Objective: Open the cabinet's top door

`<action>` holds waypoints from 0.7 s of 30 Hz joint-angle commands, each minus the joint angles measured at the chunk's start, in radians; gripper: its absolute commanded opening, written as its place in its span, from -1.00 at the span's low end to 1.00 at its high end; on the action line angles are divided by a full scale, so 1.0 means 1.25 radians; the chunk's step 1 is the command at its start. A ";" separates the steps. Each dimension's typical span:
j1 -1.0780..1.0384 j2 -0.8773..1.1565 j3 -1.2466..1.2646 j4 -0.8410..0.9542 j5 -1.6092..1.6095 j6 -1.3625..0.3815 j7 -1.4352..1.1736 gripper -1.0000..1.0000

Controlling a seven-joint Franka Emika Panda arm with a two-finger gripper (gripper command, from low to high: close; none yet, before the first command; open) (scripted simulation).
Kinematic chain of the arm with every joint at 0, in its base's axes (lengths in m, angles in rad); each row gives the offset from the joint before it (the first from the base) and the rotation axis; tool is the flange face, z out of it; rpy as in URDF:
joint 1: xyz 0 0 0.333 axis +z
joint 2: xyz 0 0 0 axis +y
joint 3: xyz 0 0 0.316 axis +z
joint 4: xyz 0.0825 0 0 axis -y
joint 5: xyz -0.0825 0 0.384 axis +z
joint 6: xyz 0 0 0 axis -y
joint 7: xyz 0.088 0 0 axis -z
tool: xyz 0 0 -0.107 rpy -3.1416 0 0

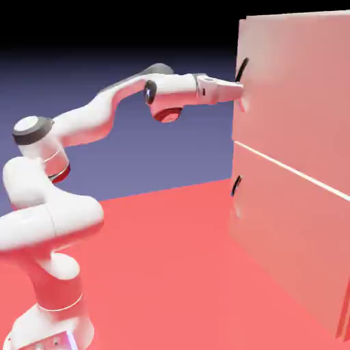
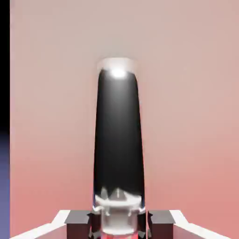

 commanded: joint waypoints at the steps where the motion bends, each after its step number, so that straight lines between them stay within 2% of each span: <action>1: 0.023 -0.003 -0.013 -0.029 0.010 -0.022 -0.020 -1.00; 11: 0.249 -0.029 -0.187 -0.319 0.011 -0.263 -0.178 -1.00; 21: 0.393 -0.055 -0.472 -0.534 -0.177 -0.525 -0.277 -1.00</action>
